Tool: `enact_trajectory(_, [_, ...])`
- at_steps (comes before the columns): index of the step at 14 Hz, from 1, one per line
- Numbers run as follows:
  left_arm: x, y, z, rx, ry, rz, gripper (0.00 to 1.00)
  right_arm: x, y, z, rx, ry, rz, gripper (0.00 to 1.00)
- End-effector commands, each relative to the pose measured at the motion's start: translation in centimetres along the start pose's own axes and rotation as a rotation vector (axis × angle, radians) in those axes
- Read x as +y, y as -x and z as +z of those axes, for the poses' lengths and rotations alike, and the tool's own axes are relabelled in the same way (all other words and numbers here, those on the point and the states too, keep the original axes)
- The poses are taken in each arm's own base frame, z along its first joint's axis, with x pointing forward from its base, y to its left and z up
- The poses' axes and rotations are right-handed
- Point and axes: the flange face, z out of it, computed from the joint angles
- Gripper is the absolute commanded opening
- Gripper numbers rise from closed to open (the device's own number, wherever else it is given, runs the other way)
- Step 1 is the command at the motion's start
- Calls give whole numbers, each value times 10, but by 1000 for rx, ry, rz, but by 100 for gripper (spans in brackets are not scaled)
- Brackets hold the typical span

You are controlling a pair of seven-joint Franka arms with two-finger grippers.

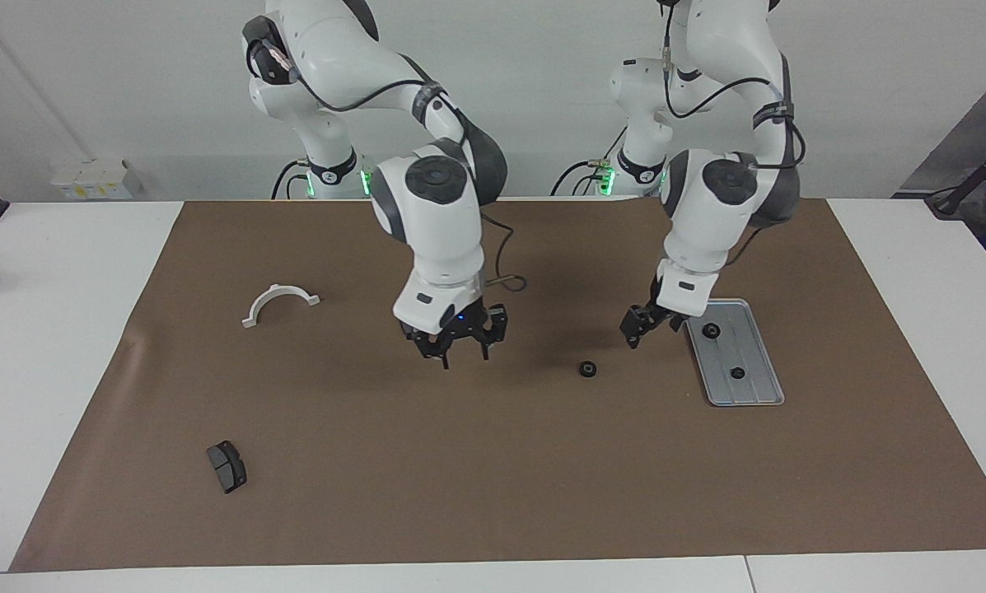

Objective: Pick bearing gear from pile to tray

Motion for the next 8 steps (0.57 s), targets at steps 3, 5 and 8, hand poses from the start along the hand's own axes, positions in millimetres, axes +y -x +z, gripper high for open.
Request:
enact_trajectory(3, [50,22,63,53,-16,-59,100,92,24,-44,-114,22,76,77])
enact_trajectory(5, [57,28,77,63,-6,-40,100,128,42,-64,-122,33,128,81])
enact_trajectory(8, [55,26,81,63,-6,-39,87,152,77,-86,-148,49,176,85])
